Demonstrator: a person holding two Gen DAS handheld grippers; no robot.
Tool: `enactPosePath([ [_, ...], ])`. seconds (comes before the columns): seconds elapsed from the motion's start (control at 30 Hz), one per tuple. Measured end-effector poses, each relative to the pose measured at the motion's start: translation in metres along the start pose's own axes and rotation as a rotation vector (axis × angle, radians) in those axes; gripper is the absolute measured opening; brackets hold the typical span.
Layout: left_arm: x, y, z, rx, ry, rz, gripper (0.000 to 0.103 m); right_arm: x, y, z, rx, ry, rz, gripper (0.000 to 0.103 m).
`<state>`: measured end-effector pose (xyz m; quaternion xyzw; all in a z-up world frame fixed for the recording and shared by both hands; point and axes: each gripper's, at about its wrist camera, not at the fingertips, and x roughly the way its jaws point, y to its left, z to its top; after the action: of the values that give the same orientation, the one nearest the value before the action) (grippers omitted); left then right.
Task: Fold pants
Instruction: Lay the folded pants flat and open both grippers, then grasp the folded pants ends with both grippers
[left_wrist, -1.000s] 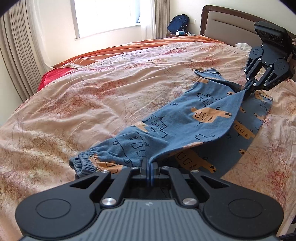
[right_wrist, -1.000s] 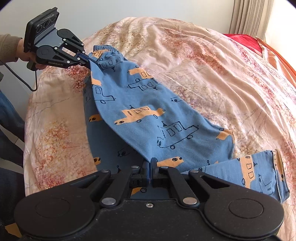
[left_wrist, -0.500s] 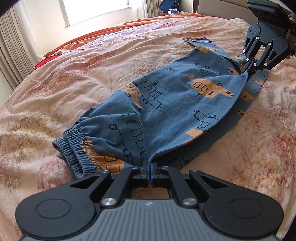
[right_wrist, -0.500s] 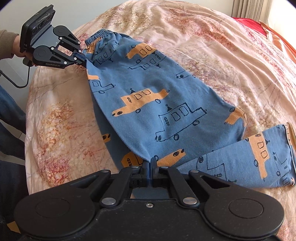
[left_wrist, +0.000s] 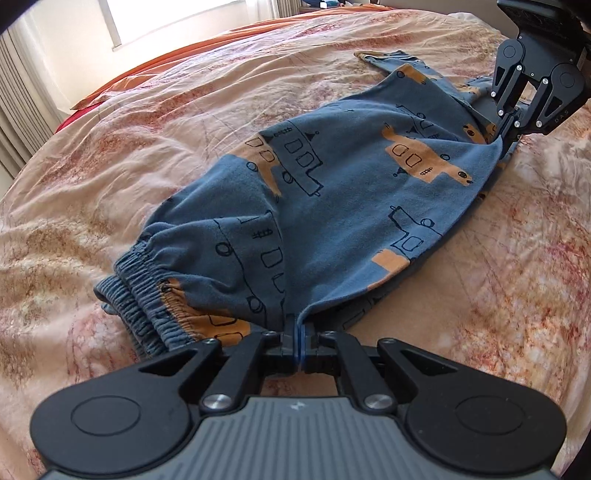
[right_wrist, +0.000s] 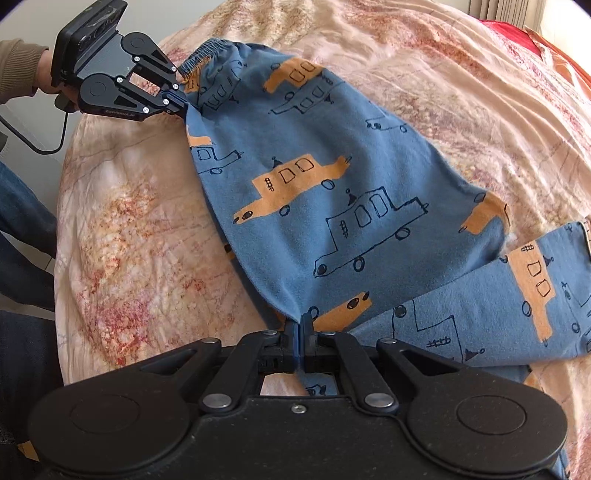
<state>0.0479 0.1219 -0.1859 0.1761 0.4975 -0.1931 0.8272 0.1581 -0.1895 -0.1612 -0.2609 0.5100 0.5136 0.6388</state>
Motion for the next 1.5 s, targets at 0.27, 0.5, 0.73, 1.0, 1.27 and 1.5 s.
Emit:
enactPosePath([
  [0.27,-0.018,-0.01,-0.002,0.08,0.037,-0.043,0.001,-0.015,-0.004,0.002,0.024,0.023,0.064,0.017],
  [0.5,-0.042,-0.005,0.013,0.059,-0.017,-0.03,0.008,-0.039,-0.015,0.032,0.093,-0.086,0.116,0.021],
  [0.73,-0.052,0.011,0.031,-0.06,-0.1,-0.1,0.031,0.009,-0.014,0.024,0.063,0.017,0.044,0.022],
  [1.0,0.02,0.052,0.037,-0.184,0.039,0.087,0.035,0.011,-0.018,0.007,0.182,-0.004,0.052,0.03],
  [1.27,-0.022,0.018,0.052,-0.174,-0.075,0.016,0.054,-0.032,-0.032,-0.007,0.224,-0.062,0.072,0.053],
  [1.5,0.032,-0.084,0.126,-0.206,-0.175,-0.385,0.06,-0.084,-0.107,-0.017,0.234,-0.081,-0.038,0.064],
])
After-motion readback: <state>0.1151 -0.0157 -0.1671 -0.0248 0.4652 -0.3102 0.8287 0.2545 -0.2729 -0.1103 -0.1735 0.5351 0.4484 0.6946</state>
